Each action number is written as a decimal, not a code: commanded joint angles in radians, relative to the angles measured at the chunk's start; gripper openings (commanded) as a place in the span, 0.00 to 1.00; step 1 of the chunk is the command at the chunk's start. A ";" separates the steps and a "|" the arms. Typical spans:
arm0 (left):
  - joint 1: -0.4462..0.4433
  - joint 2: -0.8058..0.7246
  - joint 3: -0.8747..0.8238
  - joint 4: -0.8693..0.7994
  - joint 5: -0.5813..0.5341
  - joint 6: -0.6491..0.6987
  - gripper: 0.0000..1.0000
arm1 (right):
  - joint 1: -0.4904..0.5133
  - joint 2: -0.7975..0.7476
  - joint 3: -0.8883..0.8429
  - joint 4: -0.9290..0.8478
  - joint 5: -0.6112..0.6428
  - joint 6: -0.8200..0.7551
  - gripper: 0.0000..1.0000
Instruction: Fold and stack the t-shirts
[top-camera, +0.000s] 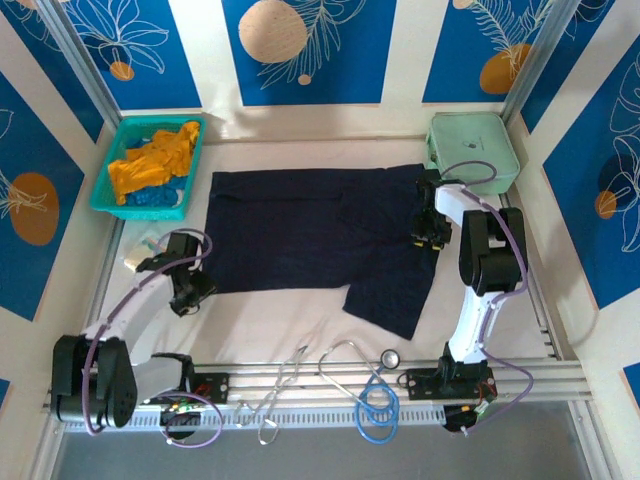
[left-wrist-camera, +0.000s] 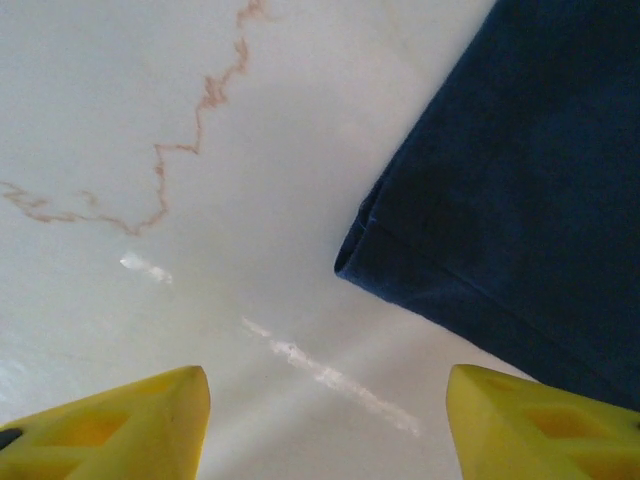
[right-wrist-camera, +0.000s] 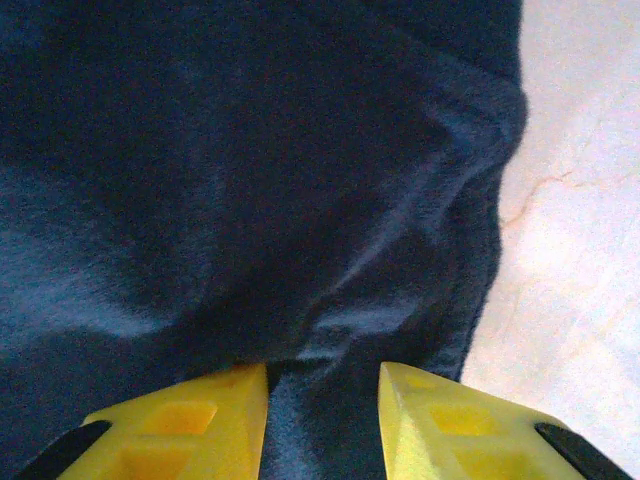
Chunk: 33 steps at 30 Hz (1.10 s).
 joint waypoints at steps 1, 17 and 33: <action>0.012 0.042 -0.009 0.061 0.031 -0.043 0.53 | 0.028 -0.093 -0.035 0.018 -0.047 0.002 0.35; 0.012 0.180 0.075 0.103 -0.048 -0.027 0.48 | 0.153 -0.265 -0.082 -0.033 -0.034 0.021 0.35; 0.010 0.330 0.074 0.186 -0.008 -0.007 0.38 | 0.153 -0.283 -0.073 -0.051 -0.038 0.010 0.34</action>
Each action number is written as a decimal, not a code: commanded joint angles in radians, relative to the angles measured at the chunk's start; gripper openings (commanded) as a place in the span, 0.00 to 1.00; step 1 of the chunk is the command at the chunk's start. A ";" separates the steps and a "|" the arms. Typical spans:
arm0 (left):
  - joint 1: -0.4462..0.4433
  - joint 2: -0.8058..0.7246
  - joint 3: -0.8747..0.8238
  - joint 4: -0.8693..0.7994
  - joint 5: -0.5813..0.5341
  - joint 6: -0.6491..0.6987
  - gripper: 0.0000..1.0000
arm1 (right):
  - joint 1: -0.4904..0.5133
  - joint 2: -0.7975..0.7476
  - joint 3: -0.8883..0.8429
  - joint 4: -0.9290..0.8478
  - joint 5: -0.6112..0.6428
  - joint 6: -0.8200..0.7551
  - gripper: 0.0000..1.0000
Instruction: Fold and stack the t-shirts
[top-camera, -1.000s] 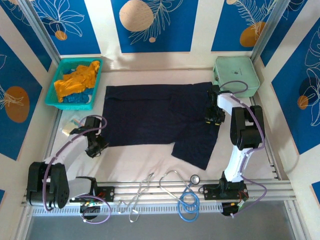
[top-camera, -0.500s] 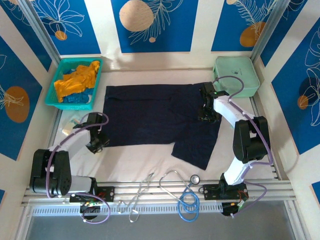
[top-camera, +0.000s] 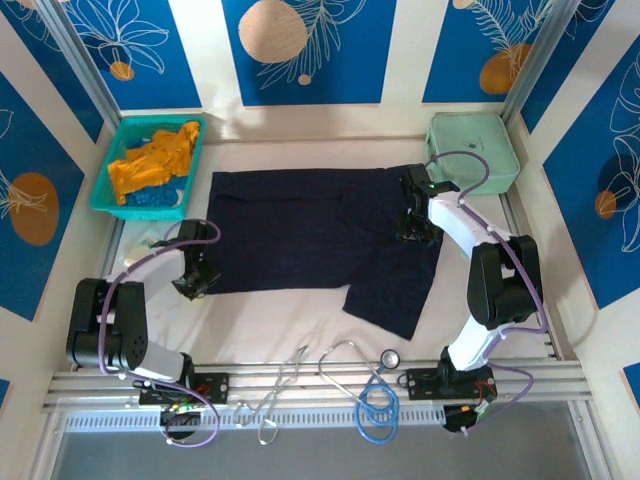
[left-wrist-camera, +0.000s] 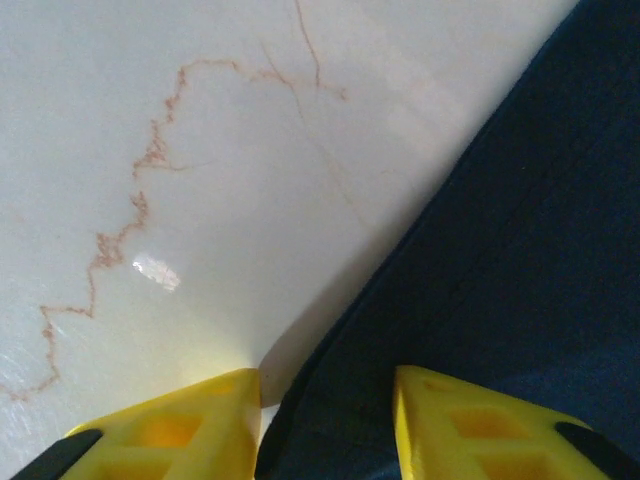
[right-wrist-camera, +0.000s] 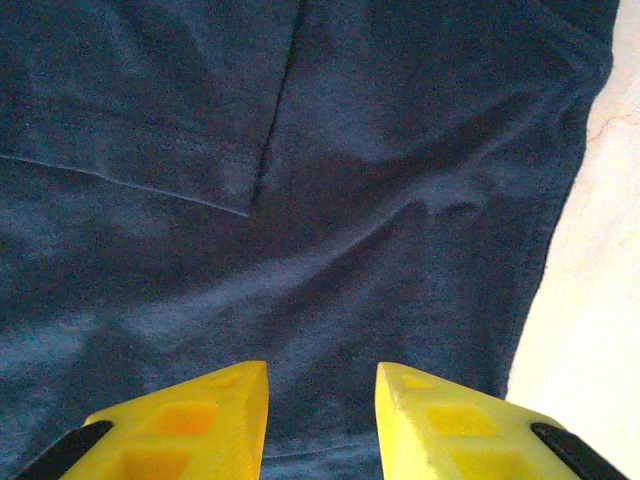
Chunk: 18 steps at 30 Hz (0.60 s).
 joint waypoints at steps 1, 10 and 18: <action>0.008 0.056 -0.026 0.054 0.039 0.011 0.36 | 0.002 -0.032 0.004 -0.031 -0.011 0.005 0.34; 0.008 0.136 0.038 0.080 0.057 0.048 0.21 | -0.003 -0.107 0.089 -0.068 -0.008 -0.057 0.31; 0.007 0.215 0.138 0.103 0.104 0.084 0.00 | 0.027 -0.502 0.017 0.121 -0.124 -0.209 0.45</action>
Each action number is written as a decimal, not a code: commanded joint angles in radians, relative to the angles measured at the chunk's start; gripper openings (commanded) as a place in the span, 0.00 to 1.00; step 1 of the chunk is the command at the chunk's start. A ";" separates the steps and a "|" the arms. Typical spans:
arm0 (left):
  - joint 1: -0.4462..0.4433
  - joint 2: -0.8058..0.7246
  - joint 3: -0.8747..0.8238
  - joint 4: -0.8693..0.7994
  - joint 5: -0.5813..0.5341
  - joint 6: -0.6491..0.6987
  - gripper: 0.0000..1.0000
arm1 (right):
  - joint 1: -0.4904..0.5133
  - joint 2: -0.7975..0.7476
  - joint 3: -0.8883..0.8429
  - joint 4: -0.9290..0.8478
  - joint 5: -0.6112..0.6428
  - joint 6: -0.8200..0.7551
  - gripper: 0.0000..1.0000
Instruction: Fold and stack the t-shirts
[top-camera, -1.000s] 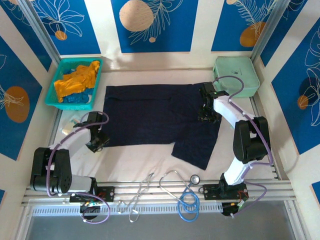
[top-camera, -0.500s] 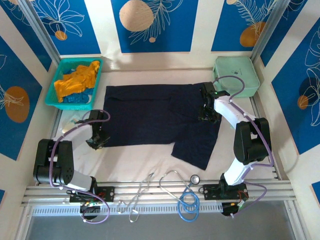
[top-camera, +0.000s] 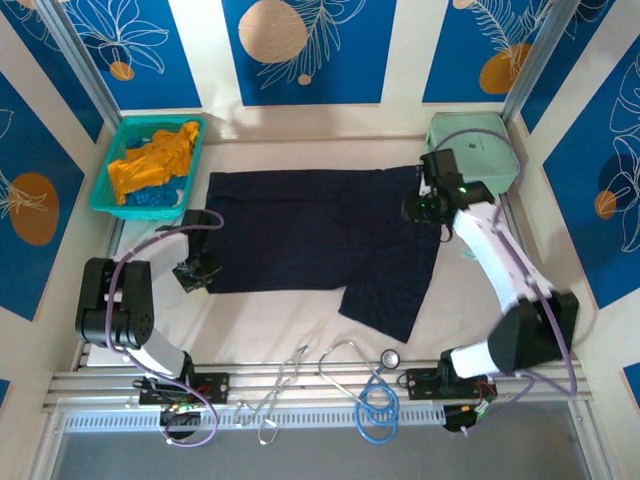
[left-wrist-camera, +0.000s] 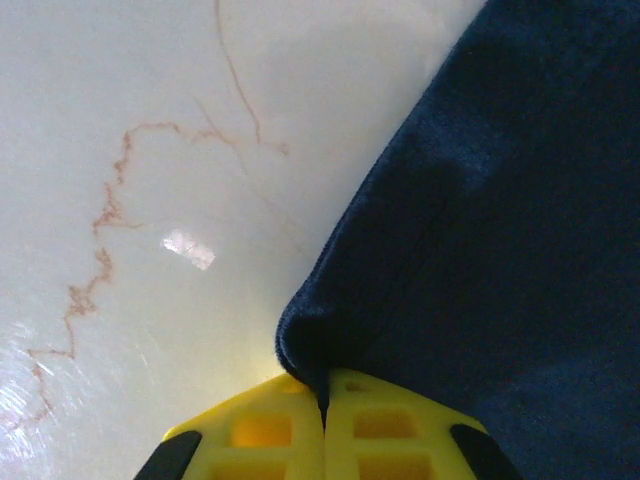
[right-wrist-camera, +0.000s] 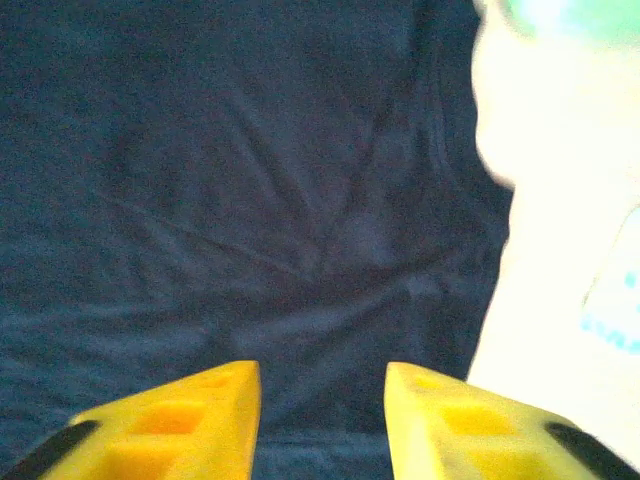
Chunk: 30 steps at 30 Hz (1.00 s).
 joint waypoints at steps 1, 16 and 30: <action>0.003 0.079 -0.002 0.203 0.102 0.026 0.00 | 0.031 -0.225 -0.046 0.129 -0.078 -0.098 0.51; -0.005 -0.048 -0.124 0.292 0.164 0.086 0.00 | 0.396 -0.438 -0.176 -0.294 0.036 -1.034 0.67; -0.007 -0.227 -0.188 0.247 0.128 0.114 0.00 | 0.526 -0.374 -0.742 -0.151 -0.009 -1.291 0.59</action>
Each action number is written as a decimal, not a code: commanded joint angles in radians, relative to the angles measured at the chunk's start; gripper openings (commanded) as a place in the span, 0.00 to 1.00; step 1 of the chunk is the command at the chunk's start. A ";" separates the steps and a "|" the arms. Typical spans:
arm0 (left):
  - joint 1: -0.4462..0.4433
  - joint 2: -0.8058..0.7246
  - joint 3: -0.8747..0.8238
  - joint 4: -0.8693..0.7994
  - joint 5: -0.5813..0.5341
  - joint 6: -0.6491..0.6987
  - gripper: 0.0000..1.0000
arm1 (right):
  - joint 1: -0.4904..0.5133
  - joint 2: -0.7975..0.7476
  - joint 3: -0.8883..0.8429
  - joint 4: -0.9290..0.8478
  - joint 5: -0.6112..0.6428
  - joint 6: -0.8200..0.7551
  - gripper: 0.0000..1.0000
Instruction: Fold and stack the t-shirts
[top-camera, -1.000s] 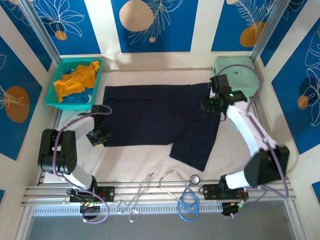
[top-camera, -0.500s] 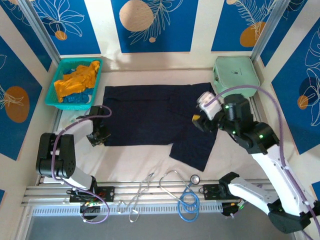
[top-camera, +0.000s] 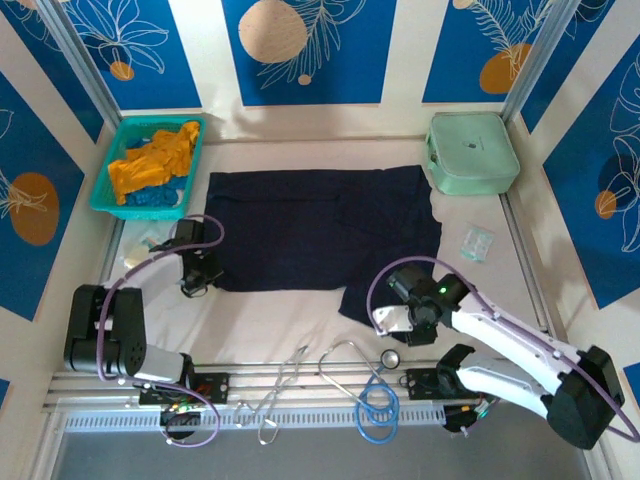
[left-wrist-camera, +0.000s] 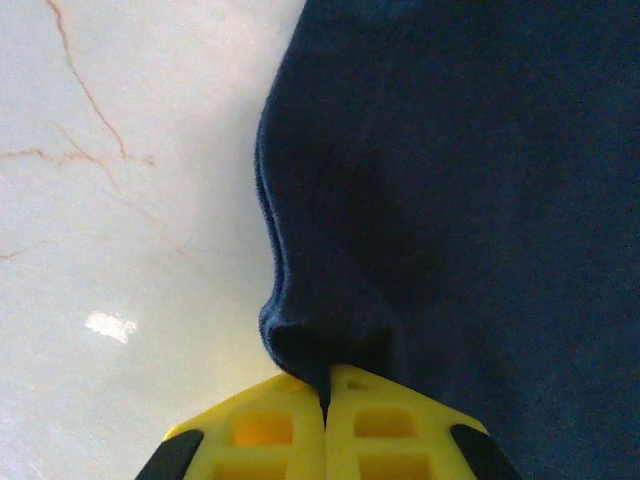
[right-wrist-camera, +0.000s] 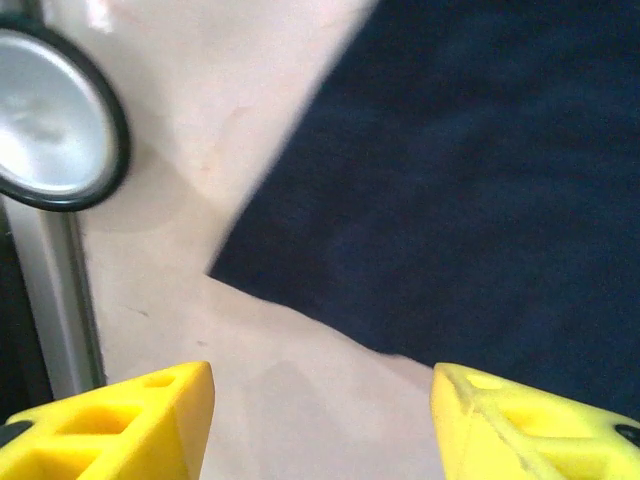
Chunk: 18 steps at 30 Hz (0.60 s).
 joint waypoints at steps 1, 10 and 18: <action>-0.005 -0.049 -0.012 0.008 0.020 0.024 0.00 | 0.047 0.028 -0.049 0.073 -0.020 -0.036 0.59; -0.005 -0.078 -0.020 0.006 0.021 0.025 0.00 | 0.121 0.121 -0.066 0.139 -0.016 -0.014 0.56; -0.004 -0.078 -0.019 0.013 0.032 0.028 0.00 | 0.129 0.143 -0.115 0.124 -0.027 0.004 0.52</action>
